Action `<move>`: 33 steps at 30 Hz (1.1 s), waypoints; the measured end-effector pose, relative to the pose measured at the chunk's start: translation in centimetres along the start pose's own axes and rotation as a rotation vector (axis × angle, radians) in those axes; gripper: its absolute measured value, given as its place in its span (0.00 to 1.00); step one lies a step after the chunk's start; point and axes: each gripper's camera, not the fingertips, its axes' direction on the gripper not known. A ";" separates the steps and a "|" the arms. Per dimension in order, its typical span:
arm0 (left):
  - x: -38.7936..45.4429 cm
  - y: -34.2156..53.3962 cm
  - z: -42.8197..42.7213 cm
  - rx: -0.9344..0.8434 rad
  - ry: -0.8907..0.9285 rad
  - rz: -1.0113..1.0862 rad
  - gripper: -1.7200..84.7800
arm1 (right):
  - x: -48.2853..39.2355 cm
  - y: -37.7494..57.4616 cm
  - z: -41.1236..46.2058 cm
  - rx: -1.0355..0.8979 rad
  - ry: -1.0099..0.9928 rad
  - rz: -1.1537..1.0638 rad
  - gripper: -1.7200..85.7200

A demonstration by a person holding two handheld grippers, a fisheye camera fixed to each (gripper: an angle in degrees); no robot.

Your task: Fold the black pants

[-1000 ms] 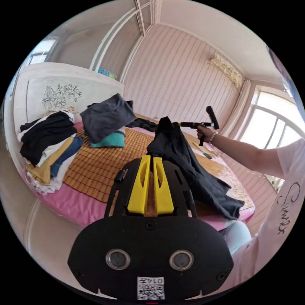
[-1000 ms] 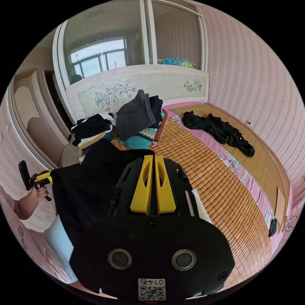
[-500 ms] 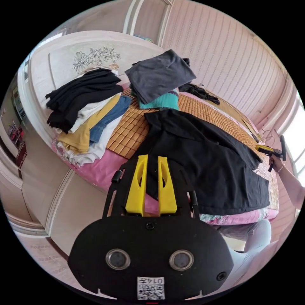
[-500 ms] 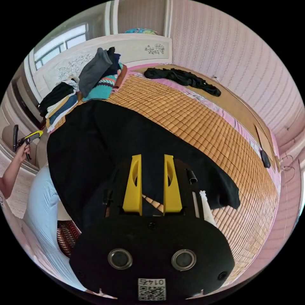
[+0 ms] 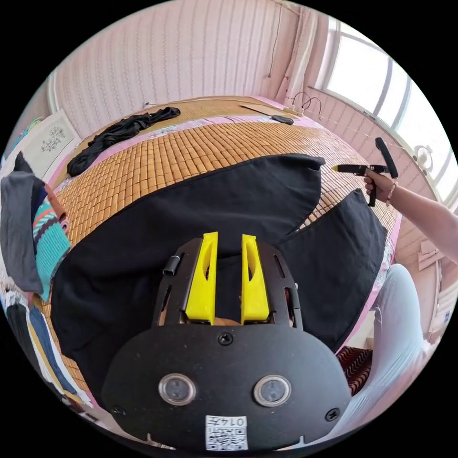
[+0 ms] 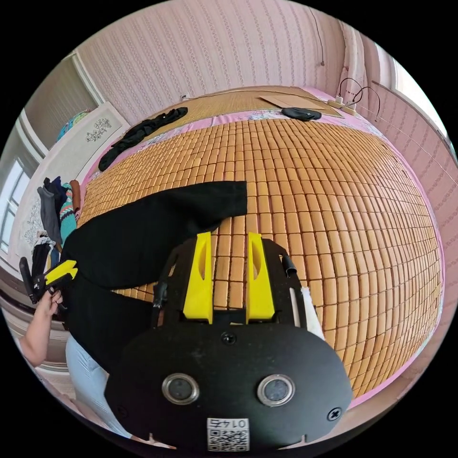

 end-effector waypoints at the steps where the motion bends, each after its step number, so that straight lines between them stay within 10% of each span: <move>1: 0.5 -1.0 1.8 -0.047 -0.004 0.017 0.11 | 0.3 -1.0 0.4 0.026 -0.013 0.002 0.15; 7: 0.7 -2.5 4.9 -0.088 0.091 0.031 0.05 | 0.9 -3.5 2.3 -0.122 0.033 -0.146 0.02; 16: 1.5 -4.3 2.3 0.046 0.088 0.088 0.01 | 5.2 -6.8 -8.9 0.179 -0.188 -0.172 0.01; 25: 2.6 -5.2 6.8 -0.110 0.055 0.060 0.05 | 10.4 -5.4 4.8 -0.227 -0.168 0.026 0.12; 33: 2.9 -6.5 4.6 -0.053 0.087 0.155 0.01 | 11.1 -5.7 -5.2 -0.012 -0.286 -0.102 0.03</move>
